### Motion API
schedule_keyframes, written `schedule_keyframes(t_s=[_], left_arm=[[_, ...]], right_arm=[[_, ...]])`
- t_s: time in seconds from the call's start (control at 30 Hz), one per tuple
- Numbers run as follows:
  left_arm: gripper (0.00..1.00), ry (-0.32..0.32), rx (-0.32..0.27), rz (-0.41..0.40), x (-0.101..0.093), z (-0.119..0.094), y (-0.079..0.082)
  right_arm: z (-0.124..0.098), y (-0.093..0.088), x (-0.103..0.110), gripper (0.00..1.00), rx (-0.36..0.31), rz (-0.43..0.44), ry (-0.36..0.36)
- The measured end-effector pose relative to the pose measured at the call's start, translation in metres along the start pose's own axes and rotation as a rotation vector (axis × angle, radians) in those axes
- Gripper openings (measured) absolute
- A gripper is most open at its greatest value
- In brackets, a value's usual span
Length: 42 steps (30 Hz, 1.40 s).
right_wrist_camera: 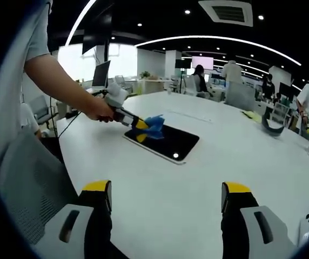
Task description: Wipe the mirror surface with the cleaning cloth until all visible marks leave the cleaned area.
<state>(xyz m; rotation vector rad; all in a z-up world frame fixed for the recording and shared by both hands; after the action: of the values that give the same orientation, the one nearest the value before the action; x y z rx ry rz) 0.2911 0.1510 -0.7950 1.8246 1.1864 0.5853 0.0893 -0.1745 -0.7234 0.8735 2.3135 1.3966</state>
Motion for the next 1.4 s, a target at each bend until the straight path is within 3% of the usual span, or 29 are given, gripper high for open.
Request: schedule_keyframes(t_s=[0.73, 1.4], left_arm=[[0.1, 0.005, -0.006, -0.015, -0.006, -0.022, -0.015], [0.1, 0.005, 0.005, -0.007, -0.009, -0.03, -0.021]], right_arm=[[0.001, -0.001, 0.002, 0.82, 0.009, -0.012, 0.009], [0.0, 0.001, 0.002, 0.82, 0.007, -0.018, 0.003]])
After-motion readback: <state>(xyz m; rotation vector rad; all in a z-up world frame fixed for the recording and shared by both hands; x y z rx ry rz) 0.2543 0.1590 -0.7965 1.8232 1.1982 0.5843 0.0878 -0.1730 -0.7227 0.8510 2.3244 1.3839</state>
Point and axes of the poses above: the point that each gripper's makers call its tool centre point, and the gripper's own axes: z roughly forward along the fingers, x roughly to its left, y roughly out of its top, the point moved 8 cm from there along -z, roughly backward along the fingers, and after that the axes turned 14 degrees about y, right-handed, at the moved point
